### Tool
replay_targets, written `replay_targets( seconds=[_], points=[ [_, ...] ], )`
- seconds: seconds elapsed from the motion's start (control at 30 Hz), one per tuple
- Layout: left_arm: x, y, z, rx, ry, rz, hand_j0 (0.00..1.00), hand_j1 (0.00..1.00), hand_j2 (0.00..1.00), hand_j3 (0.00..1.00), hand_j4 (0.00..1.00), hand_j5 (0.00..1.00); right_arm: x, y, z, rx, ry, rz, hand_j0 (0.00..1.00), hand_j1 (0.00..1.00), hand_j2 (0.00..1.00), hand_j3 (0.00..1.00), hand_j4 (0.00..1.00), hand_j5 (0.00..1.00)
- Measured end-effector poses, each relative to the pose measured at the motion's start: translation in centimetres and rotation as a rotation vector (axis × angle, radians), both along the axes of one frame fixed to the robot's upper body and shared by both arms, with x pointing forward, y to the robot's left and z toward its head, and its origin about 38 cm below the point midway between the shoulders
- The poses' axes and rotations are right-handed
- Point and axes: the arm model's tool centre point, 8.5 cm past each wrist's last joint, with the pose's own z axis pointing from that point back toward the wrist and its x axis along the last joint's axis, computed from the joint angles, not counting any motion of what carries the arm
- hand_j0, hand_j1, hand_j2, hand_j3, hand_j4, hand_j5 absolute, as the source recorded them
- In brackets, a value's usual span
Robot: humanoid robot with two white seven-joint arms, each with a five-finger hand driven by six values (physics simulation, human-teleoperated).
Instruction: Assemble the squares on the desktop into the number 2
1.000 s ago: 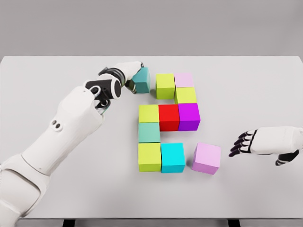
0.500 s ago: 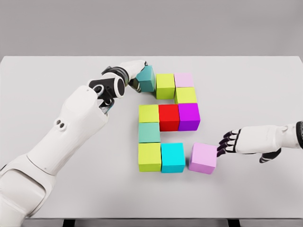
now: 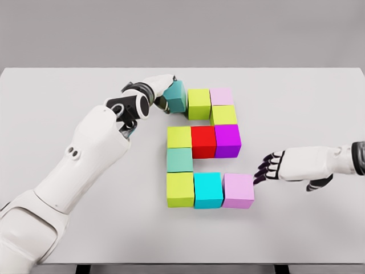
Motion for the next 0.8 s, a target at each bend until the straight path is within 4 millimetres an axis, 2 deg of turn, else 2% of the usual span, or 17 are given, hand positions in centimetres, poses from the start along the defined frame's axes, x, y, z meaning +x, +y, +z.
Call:
replay_targets(
  seconds=[0.33, 0.37, 0.43, 0.53, 0.63, 0.8],
  points=[
    [-0.1, -0.4, -0.1, -0.003, 0.002, -0.002, 0.5, 0.5, 0.5, 0.5, 0.5, 0.5, -1.2, -2.0, -0.9, -0.045, 0.044, -0.032, 1.0, 1.0, 1.0, 1.0, 1.0, 1.0],
    [-0.1, -0.4, -0.1, -0.003, 0.002, -0.002, 0.53, 0.53, 0.53, 0.53, 0.53, 0.53, -1.3, -1.8, -1.0, -0.044, 0.046, -0.029, 1.0, 1.0, 1.0, 1.0, 1.0, 1.0],
    [-0.1, -0.4, -0.1, -0.003, 0.002, -0.002, 0.68, 0.68, 0.68, 0.68, 0.68, 0.68, -1.1, -1.4, -1.1, -0.035, 0.045, -0.021, 1.0, 1.0, 1.0, 1.0, 1.0, 1.0],
    [-0.1, -0.4, -0.1, -0.004, 0.002, -0.002, 0.81, 0.81, 0.81, 0.81, 0.81, 0.81, -1.0, -0.7, -1.2, -0.021, 0.043, -0.009, 1.0, 1.0, 1.0, 1.0, 1.0, 1.0],
    [-0.1, -0.3, -0.1, -0.005, 0.001, -0.001, 0.87, 0.87, 0.87, 0.87, 0.87, 0.87, -0.9, -0.3, -1.2, -0.011, 0.041, 0.0, 1.0, 1.0, 1.0, 1.0, 1.0, 1.0],
    [-0.1, -0.3, 0.0, -0.007, 0.001, 0.0, 0.91, 0.91, 0.91, 0.91, 0.91, 0.91, -0.7, 0.2, -1.2, -0.001, 0.037, 0.007, 1.0, 1.0, 1.0, 1.0, 1.0, 1.0]
  ],
)
